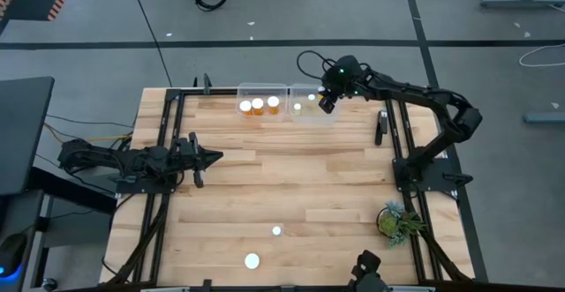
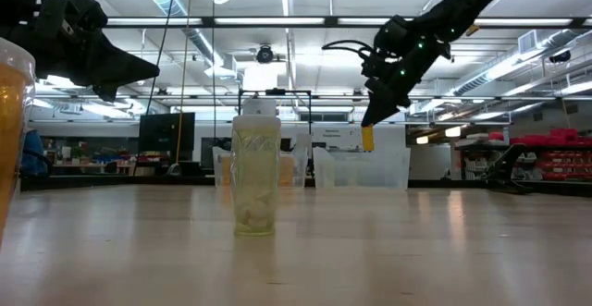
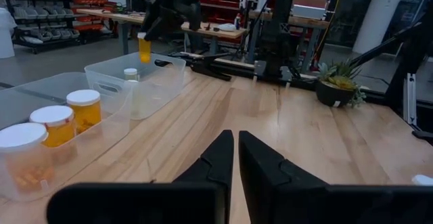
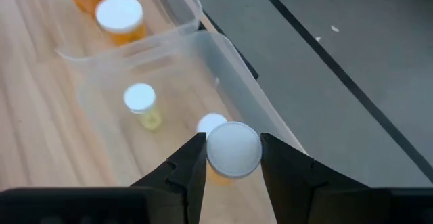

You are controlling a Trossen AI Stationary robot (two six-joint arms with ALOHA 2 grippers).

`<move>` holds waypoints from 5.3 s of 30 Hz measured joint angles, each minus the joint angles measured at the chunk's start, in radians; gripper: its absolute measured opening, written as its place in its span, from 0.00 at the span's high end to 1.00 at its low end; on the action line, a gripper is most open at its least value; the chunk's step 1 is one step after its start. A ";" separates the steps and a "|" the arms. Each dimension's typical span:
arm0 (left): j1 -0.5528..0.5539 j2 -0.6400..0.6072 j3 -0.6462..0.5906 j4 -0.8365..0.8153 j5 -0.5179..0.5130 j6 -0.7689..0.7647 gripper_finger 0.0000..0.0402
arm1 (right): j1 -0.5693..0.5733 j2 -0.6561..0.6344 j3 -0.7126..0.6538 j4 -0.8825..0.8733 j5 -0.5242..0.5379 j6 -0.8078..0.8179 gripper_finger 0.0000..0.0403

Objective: Pick and place medicine bottles into bin by pill shape (circle, oval)
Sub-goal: Put the small orange pill bottle into the right transparent bin

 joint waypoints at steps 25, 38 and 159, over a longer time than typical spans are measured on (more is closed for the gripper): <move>0.000 0.000 0.000 0.000 0.000 0.000 0.91 | -0.030 -0.001 -0.203 0.234 -0.003 0.077 0.65; 0.000 0.000 0.000 0.000 0.000 0.000 0.94 | -0.019 -0.002 -0.253 0.258 -0.003 0.114 0.65; 0.000 0.000 0.000 0.001 0.000 0.000 0.91 | 0.037 0.134 -0.198 0.336 0.273 0.038 0.47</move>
